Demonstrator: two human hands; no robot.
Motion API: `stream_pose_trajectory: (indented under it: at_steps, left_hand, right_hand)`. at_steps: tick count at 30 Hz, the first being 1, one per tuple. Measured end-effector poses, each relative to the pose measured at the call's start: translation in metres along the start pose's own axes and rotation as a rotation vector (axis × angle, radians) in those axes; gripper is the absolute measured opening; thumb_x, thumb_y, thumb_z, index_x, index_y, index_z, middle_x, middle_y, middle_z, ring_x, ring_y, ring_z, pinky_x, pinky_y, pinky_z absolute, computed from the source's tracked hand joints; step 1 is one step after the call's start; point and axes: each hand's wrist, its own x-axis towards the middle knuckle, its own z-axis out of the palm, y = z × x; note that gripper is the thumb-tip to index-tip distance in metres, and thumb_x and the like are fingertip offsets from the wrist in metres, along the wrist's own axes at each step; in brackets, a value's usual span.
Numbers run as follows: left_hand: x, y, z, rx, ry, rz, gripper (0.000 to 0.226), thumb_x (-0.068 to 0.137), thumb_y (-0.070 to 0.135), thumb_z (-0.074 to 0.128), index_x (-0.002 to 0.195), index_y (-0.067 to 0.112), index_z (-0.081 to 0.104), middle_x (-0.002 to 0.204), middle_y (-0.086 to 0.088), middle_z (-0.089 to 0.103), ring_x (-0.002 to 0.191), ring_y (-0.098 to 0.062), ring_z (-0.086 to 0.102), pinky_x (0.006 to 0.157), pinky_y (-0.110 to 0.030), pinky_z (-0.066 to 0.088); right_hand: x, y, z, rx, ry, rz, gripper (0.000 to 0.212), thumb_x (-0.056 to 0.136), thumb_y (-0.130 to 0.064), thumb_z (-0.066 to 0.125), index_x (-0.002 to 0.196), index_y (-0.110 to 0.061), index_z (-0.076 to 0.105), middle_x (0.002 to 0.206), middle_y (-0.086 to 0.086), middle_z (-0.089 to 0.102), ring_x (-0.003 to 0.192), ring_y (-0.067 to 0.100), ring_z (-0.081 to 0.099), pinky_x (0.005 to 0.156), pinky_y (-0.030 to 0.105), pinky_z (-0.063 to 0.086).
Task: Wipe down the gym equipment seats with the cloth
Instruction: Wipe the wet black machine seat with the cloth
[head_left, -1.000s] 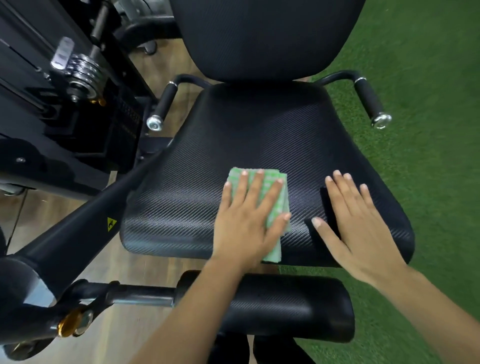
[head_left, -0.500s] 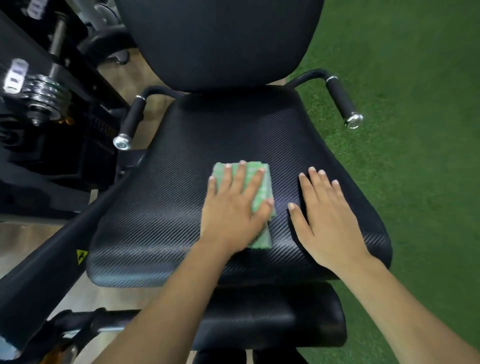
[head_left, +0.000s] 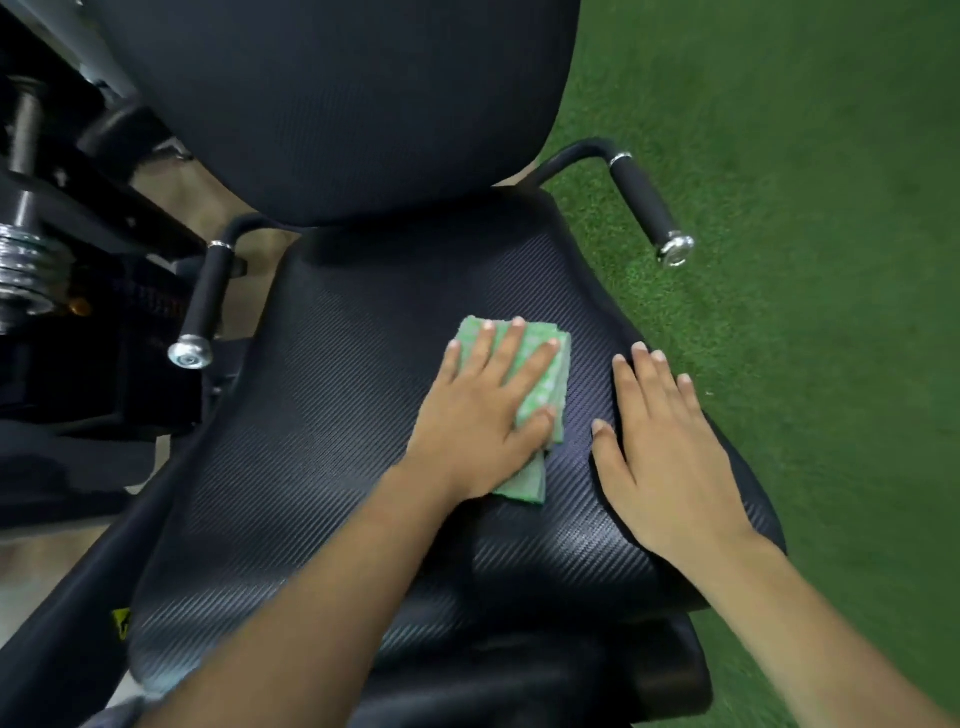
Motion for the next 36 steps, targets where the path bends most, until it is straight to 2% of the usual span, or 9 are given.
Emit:
stream_pose_trajectory:
  at_steps: [3, 8, 13, 16, 21, 23, 26, 32, 36]
  left_hand:
    - [-0.003, -0.032, -0.005, -0.064, -0.003, 0.107, 0.064, 0.084, 0.060, 0.016, 0.145, 0.045, 0.002, 0.160, 0.011, -0.002, 0.146, -0.010, -0.011, 0.118, -0.037, -0.007]
    - [0.055, -0.040, -0.007, -0.023, 0.020, -0.110, 0.079, 0.076, 0.060, 0.007, 0.151, 0.038, 0.011, 0.161, 0.005, 0.000, 0.147, -0.019, -0.006, 0.117, -0.042, -0.005]
    - [0.085, -0.014, -0.005, 0.000, -0.032, 0.296, 0.070, 0.081, 0.053, 0.019, 0.149, 0.038, 0.020, 0.160, 0.007, 0.009, 0.147, -0.019, 0.001, 0.116, -0.043, -0.002]
    - [0.114, -0.023, -0.011, -0.017, -0.072, 0.386, 0.070, 0.079, 0.052, 0.020, 0.148, 0.039, 0.024, 0.159, 0.009, 0.012, 0.147, -0.017, 0.001, 0.116, -0.040, -0.003]
    - [0.179, -0.037, -0.014, 0.021, -0.034, 0.225, 0.068, 0.080, 0.056, 0.020, 0.143, 0.037, 0.036, 0.158, 0.006, 0.019, 0.147, -0.018, 0.004, 0.117, -0.046, 0.001]
    - [0.201, -0.041, -0.014, 0.017, -0.045, 0.083, 0.055, 0.090, 0.049, 0.029, 0.143, 0.037, 0.035, 0.159, 0.004, 0.016, 0.147, -0.019, 0.000, 0.117, -0.046, -0.001]
    - [0.212, -0.035, -0.011, 0.014, -0.036, -0.056, 0.051, 0.095, 0.043, 0.031, 0.146, 0.035, 0.030, 0.160, 0.001, 0.010, 0.147, -0.021, -0.003, 0.117, -0.047, -0.003]
    - [0.138, -0.024, -0.006, -0.010, 0.007, 0.062, 0.073, 0.081, 0.056, 0.008, 0.150, 0.036, 0.020, 0.161, 0.003, 0.006, 0.148, -0.021, -0.001, 0.116, -0.045, 0.000]
    - [0.071, -0.054, -0.005, -0.026, 0.020, 0.050, 0.067, 0.084, 0.059, 0.011, 0.149, 0.042, 0.008, 0.160, 0.012, -0.001, 0.147, -0.012, -0.009, 0.117, -0.039, -0.005]
  right_hand:
    - [-0.001, -0.001, 0.000, 0.004, 0.002, 0.008, 0.067, 0.094, -0.040, 0.019, 0.149, -0.002, 0.028, 0.157, 0.015, 0.020, 0.147, 0.025, 0.014, 0.120, 0.036, 0.006]
    - [-0.001, -0.002, -0.002, 0.002, -0.004, 0.016, 0.064, 0.096, -0.038, 0.022, 0.148, -0.001, 0.028, 0.156, 0.015, 0.023, 0.147, 0.024, 0.016, 0.118, 0.037, 0.008]
    - [0.002, -0.005, -0.002, 0.030, -0.012, 0.033, 0.064, 0.095, -0.037, 0.024, 0.148, -0.001, 0.030, 0.156, 0.014, 0.023, 0.147, 0.024, 0.016, 0.117, 0.037, 0.009]
    - [0.002, -0.007, -0.001, 0.020, -0.020, 0.041, 0.063, 0.096, -0.037, 0.025, 0.147, -0.001, 0.030, 0.156, 0.014, 0.025, 0.147, 0.024, 0.016, 0.117, 0.038, 0.010]
    - [0.002, -0.006, -0.004, 0.061, -0.007, 0.042, 0.061, 0.095, -0.035, 0.029, 0.147, -0.002, 0.032, 0.155, 0.013, 0.028, 0.146, 0.023, 0.019, 0.115, 0.039, 0.016]
    - [0.002, -0.006, -0.003, 0.070, -0.003, 0.042, 0.061, 0.095, -0.035, 0.030, 0.147, -0.002, 0.033, 0.155, 0.013, 0.028, 0.146, 0.023, 0.019, 0.115, 0.039, 0.016]
    - [0.002, -0.005, -0.003, 0.077, -0.001, 0.046, 0.061, 0.095, -0.034, 0.030, 0.147, -0.002, 0.032, 0.155, 0.013, 0.027, 0.146, 0.023, 0.019, 0.115, 0.039, 0.016]
    - [0.002, -0.005, -0.003, 0.067, -0.022, 0.049, 0.061, 0.096, -0.035, 0.029, 0.147, -0.002, 0.031, 0.156, 0.013, 0.026, 0.146, 0.023, 0.018, 0.116, 0.039, 0.015]
    - [0.004, -0.006, -0.004, 0.056, -0.034, 0.045, 0.062, 0.097, -0.038, 0.025, 0.149, -0.004, 0.027, 0.157, 0.012, 0.022, 0.147, 0.022, 0.015, 0.116, 0.037, 0.013]
